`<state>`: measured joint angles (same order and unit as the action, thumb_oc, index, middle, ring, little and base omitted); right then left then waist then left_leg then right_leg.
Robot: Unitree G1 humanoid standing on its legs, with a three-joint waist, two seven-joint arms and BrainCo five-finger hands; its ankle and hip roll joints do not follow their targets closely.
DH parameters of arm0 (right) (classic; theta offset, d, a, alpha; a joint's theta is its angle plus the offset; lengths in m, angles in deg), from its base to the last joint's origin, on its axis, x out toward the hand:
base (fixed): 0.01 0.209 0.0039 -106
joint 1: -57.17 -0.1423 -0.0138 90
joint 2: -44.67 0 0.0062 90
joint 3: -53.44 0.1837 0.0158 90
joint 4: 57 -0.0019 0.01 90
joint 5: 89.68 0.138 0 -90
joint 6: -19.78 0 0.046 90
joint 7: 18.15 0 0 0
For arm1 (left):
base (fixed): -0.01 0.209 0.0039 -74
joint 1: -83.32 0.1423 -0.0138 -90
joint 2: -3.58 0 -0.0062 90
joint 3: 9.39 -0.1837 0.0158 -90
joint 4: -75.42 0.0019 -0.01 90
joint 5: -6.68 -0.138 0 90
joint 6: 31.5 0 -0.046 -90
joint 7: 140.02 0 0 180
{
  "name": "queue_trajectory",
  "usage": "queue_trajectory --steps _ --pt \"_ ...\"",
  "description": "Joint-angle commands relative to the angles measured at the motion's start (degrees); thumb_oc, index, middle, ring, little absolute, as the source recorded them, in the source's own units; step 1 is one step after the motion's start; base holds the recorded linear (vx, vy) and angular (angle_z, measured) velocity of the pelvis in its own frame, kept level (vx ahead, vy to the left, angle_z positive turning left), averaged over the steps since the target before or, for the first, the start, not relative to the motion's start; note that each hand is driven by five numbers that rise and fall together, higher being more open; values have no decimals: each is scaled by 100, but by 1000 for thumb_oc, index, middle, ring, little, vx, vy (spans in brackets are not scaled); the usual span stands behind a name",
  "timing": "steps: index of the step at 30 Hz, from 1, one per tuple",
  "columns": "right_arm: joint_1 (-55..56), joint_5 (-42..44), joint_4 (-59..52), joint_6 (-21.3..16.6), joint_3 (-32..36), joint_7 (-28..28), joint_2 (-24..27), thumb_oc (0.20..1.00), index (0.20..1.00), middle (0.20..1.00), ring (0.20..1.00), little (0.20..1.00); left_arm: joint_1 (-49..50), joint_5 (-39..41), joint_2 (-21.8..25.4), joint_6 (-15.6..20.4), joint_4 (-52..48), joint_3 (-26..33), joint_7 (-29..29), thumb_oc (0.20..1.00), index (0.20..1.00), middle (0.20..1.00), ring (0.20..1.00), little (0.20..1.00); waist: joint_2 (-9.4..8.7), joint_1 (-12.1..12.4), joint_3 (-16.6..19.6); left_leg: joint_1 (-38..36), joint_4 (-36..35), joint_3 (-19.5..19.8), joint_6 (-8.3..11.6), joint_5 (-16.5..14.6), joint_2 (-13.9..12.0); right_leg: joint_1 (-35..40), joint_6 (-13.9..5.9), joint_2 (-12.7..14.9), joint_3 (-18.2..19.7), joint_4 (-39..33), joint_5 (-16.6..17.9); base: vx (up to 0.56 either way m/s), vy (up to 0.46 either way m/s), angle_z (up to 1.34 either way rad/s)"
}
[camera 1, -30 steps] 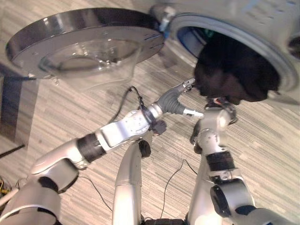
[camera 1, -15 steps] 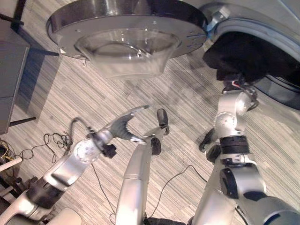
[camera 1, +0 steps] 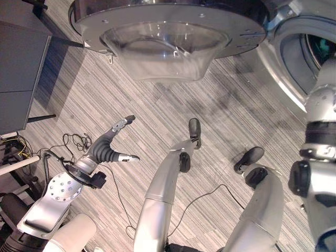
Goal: Grab the laundry basket,head to the washer,open it,put in the laundry and shut it.
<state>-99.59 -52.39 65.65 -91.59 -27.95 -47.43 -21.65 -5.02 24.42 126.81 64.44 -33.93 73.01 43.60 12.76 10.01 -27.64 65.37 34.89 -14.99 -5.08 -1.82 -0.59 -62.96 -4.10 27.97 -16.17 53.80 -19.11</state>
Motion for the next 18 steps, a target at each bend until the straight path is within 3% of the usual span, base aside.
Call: queue_trajectory --steps 1,7,11,12,13,15,17,18 --pt "-396 -166 -155 -112 -618 60 764 200 200 200 200 200 303 281 -342 257 -188 -126 -64 1000 1000 1000 1000 1000 448 -51 426 464 268 303 675 -306 -315 -429 -322 -85 288 45 397 29 -74 6" --pt "-1693 1191 1577 -217 -1376 301 1517 200 200 200 200 200 324 728 -331 234 -194 -421 -183 1000 1000 1000 1000 1000 279 -26 496 931 735 412 767 -445 -406 -806 -253 -44 296 487 131 44 -78 4" --pt "-2628 1753 2658 -36 -2365 599 2105 200 200 200 200 200 474 867 -397 258 -96 -412 -317 1000 1000 1000 1000 1000 177 69 629 1157 798 424 797 -483 -395 -1050 -262 19 254 640 72 41 -46 7" --pt "-2684 1790 2788 9 -2490 622 2168 235 235 235 235 235 516 855 -389 253 -90 -397 -328 1000 1000 1000 1000 1000 155 75 637 1182 812 435 797 -480 -391 -1066 -263 28 238 663 76 33 -34 3" --pt "-2768 1882 2901 52 -2633 691 2192 1000 1000 1000 1000 1000 574 848 -403 247 -118 -383 -326 1000 1000 1000 1000 1000 162 77 644 1215 821 441 792 -483 -389 -1096 -264 22 239 690 67 0 0 0" --pt "-2702 1925 3053 140 -2721 778 2210 1000 1000 1000 1000 1000 660 856 -430 217 -164 -375 -289 1000 1000 1000 1000 1000 162 46 652 1215 804 425 783 -482 -397 -1099 -256 3 227 688 60 0 0 0" --pt "-2557 1963 3626 500 -2925 964 2209 1000 1000 1000 1000 1000 704 943 -327 208 -123 -374 -247 1000 1000 1000 1000 1000 84 -3 651 1164 727 411 768 -461 -415 -1054 -244 -32 177 632 93 0 0 0" --pt "-2448 1823 4640 1275 -3246 1283 2208 1000 1000 1000 1000 1000 695 933 -143 165 -71 -332 -220 1000 1000 1000 1000 1000 -11 -63 640 1114 567 382 747 -417 -443 -1005 -239 -88 119 501 143 -13 2 -3"
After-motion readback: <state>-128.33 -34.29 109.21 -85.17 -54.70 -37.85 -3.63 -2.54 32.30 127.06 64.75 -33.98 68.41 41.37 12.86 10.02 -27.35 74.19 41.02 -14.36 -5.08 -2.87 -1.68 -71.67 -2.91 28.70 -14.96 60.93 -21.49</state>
